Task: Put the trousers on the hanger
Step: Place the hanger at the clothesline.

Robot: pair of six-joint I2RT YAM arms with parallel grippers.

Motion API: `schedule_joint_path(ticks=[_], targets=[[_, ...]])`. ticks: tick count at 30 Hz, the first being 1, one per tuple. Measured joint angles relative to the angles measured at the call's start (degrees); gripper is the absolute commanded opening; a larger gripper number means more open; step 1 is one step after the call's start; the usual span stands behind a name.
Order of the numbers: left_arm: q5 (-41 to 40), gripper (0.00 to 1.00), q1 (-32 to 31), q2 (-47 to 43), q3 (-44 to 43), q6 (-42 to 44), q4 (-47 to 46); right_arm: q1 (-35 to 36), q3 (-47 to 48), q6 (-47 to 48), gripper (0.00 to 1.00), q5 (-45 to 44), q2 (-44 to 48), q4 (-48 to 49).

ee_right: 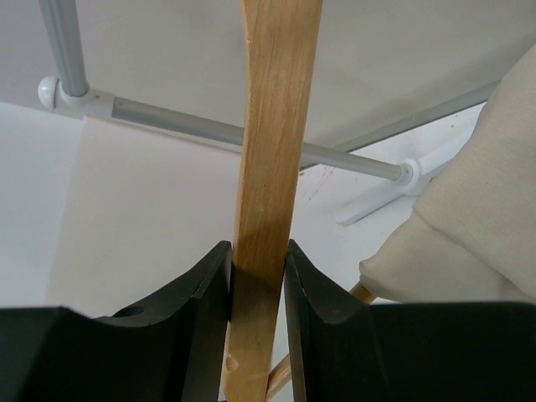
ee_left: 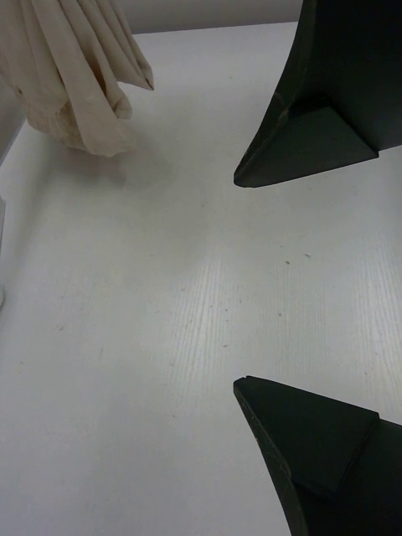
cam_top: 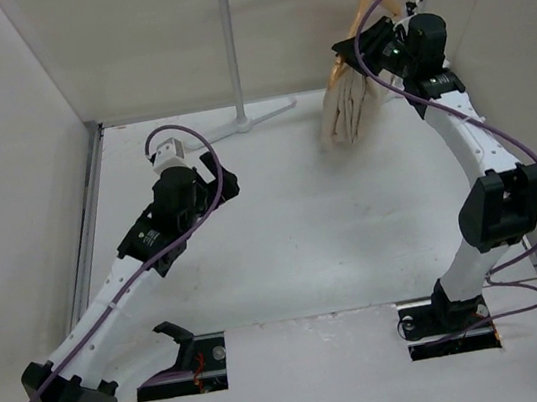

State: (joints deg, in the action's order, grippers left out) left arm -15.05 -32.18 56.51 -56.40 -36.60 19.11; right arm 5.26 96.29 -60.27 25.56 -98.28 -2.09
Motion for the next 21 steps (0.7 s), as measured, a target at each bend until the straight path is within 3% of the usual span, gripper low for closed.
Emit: schedule_joint_path(ticks=[9,19,21], targets=[[2.9,1.0,3.2,0.0,2.3,-1.7,-0.2,-1.7,-0.8,0.6,0.68,0.1,-0.1,4.1],[3.9,1.0,5.0,-0.1,3.6,-2.4,-0.2,-1.8,-4.6,2.2,0.99,-0.2,0.8,6.1],[4.1,1.0,5.3,-0.1,3.6,-2.4,-0.2,-1.9,-5.8,3.0,1.0,-0.5,2.1,5.7]])
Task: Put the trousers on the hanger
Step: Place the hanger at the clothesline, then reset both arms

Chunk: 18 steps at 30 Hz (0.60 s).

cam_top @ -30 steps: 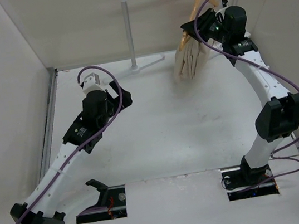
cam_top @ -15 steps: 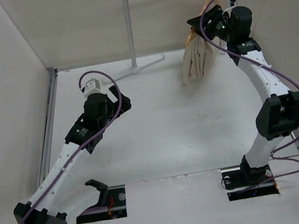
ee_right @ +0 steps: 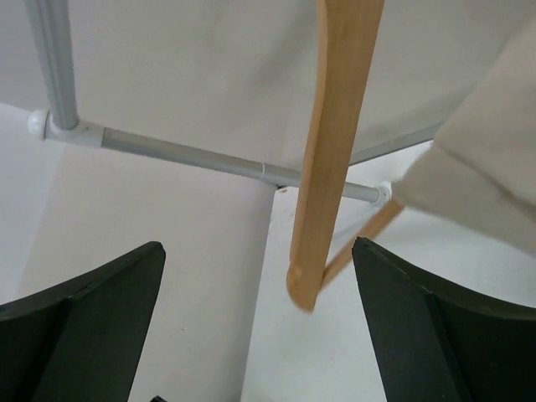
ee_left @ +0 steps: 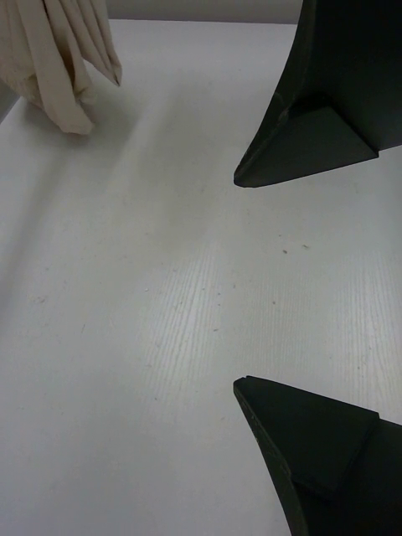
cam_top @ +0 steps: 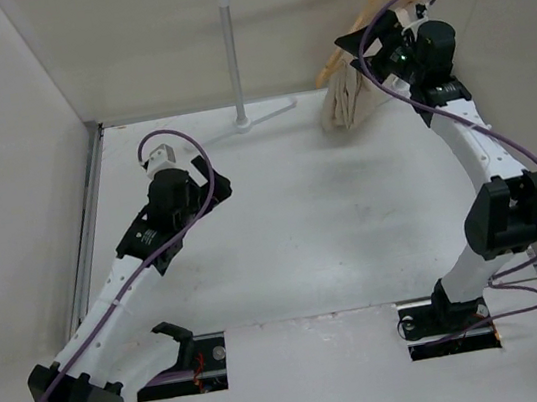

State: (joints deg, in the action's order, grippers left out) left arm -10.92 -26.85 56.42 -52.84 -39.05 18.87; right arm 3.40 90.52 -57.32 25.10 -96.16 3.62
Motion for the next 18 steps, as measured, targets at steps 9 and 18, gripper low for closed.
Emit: schedule_joint_path(ticks=[9,18], targets=[[0.4,1.0,1.8,3.1,-0.6,0.0,0.3,-2.6,-8.3,4.7,1.0,-2.2,12.0,-1.0],[0.4,1.0,-0.6,11.3,-2.5,0.0,0.7,-8.7,-31.0,7.1,1.0,-6.3,30.8,-1.8]])
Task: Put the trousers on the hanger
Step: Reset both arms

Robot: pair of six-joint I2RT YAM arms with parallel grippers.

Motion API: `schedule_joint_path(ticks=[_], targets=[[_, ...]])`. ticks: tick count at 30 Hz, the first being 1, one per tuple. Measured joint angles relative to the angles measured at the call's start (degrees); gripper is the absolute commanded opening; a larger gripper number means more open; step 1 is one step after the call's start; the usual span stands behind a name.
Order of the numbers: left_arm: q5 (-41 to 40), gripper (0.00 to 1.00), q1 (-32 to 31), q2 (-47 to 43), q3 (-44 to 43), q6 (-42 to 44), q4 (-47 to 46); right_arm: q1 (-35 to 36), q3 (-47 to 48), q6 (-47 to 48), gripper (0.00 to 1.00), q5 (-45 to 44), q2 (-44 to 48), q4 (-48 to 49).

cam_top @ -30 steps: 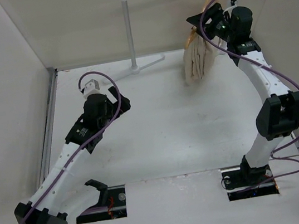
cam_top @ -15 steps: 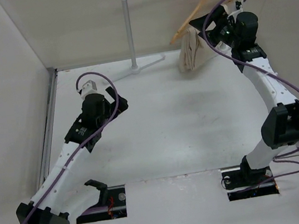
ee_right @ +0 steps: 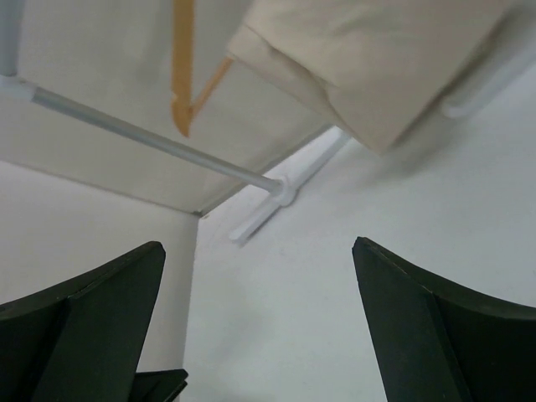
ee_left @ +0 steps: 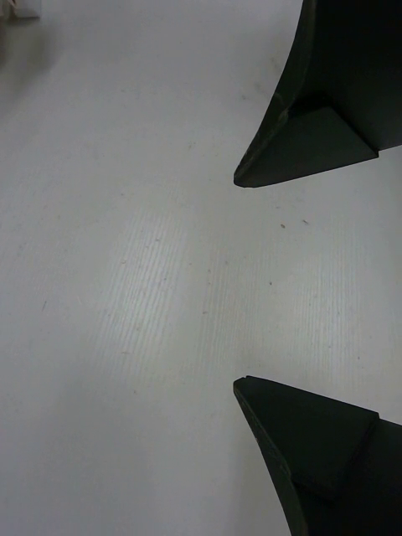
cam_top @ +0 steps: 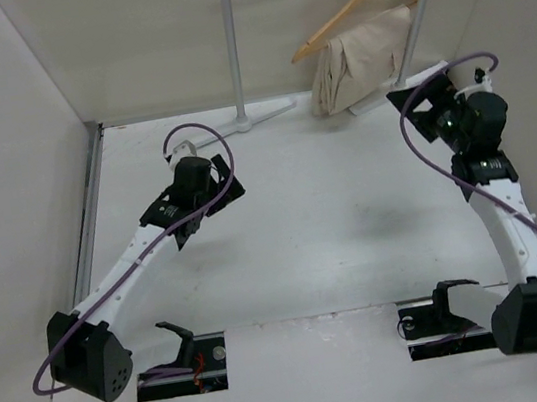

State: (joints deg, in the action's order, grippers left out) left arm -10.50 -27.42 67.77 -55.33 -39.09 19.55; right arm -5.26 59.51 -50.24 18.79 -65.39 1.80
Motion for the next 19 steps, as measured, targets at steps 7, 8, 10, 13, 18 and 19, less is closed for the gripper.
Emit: schedule_joint_path(ticks=[7,8,10,13,18,19], targets=[[0.0,1.0,-4.7,7.0,-2.8,0.0,-0.4,2.8,-18.2,0.4,1.0,-11.5,13.4,-6.8],[0.0,1.0,-5.6,7.7,-2.9,0.0,-0.6,3.7,-20.5,0.3,1.0,-13.1,15.1,-8.3],[0.0,1.0,-7.1,8.9,-2.9,0.0,-0.7,4.9,-24.2,0.3,1.0,-15.5,18.1,-11.7],[0.1,1.0,-8.9,10.2,-2.9,0.0,-1.2,6.2,-28.0,0.3,1.0,-18.4,21.4,-16.3],[0.9,1.0,-10.7,11.6,-2.9,0.0,-2.3,7.3,-31.3,-0.3,1.0,-20.6,25.2,-21.0],[1.1,1.0,-10.8,12.0,-2.9,0.0,-2.4,7.4,-31.5,-0.4,1.0,-20.8,25.9,-21.7]])
